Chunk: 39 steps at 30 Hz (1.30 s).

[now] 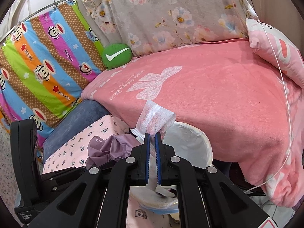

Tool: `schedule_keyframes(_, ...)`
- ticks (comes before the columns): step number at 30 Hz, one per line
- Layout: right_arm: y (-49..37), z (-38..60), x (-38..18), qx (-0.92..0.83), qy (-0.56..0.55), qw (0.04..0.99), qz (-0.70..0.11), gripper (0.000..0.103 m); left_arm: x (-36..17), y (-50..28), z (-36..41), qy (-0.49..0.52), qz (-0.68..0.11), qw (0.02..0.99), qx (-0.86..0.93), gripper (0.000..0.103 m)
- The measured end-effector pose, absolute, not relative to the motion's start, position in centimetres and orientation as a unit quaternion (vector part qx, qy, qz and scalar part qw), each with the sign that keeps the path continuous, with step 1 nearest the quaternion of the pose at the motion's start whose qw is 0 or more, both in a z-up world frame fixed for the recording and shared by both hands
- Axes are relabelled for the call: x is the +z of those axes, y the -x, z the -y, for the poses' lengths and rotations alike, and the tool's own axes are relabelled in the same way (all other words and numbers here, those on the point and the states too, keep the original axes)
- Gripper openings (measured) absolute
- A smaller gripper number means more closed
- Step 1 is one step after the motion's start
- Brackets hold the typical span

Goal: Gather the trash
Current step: 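Open both grippers above the white bin to drop cloth and packet, then grasp the purple cloth at the bin rim with the right gripper and push it in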

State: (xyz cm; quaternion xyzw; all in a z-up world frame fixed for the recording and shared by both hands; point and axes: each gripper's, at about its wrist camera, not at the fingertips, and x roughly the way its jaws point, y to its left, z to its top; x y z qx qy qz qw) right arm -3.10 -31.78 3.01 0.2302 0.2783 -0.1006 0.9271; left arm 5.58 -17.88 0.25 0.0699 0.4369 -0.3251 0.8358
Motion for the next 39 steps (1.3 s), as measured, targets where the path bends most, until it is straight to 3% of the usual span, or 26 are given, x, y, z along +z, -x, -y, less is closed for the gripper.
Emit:
schedule_keyframes(2,2.4,32.2,2.9,-0.101,-0.228,0.927,-0.281,0.007,0.1,-6.0,17.9,-0.066,-0.437,0.839,-0.318,0.030)
schedule_keyframes(4,2.1,32.3,2.9,-0.101,-0.225,0.927,-0.282,0.007,0.2,-6.3,17.7,-0.064,-0.432,0.844,-0.311,0.053)
schedule_keyframes(7,1.3,32.4,2.9,-0.099,-0.219,0.929,-0.282,0.007,0.3,-6.3,17.4,-0.067,-0.420,0.853,-0.303,0.061)
schedule_keyframes(12,0.2,32.2,3.1,-0.096,-0.211,0.931,-0.280,0.007,0.4,-6.8,17.1,-0.069,-0.416,0.857,-0.296,0.065)
schedule_keyframes(16,0.0,31.5,3.3,-0.095,-0.209,0.933,-0.279,0.011,0.5,-7.0,16.6,-0.070,-0.407,0.863,-0.291,0.078)
schedule_keyframes(26,0.8,31.3,4.0,-0.099,-0.212,0.931,-0.279,0.012,0.6,-6.9,16.9,-0.074,-0.403,0.862,-0.299,0.079)
schedule_keyframes(31,1.0,31.5,4.0,-0.099,-0.215,0.928,-0.288,0.024,0.6,-6.4,16.4,-0.077,-0.399,0.866,-0.290,0.083)
schedule_keyframes(39,1.0,31.1,2.6,-0.097,-0.195,0.919,-0.328,0.033,-0.8,-6.3,12.5,-0.092,-0.397,0.882,-0.237,0.087)
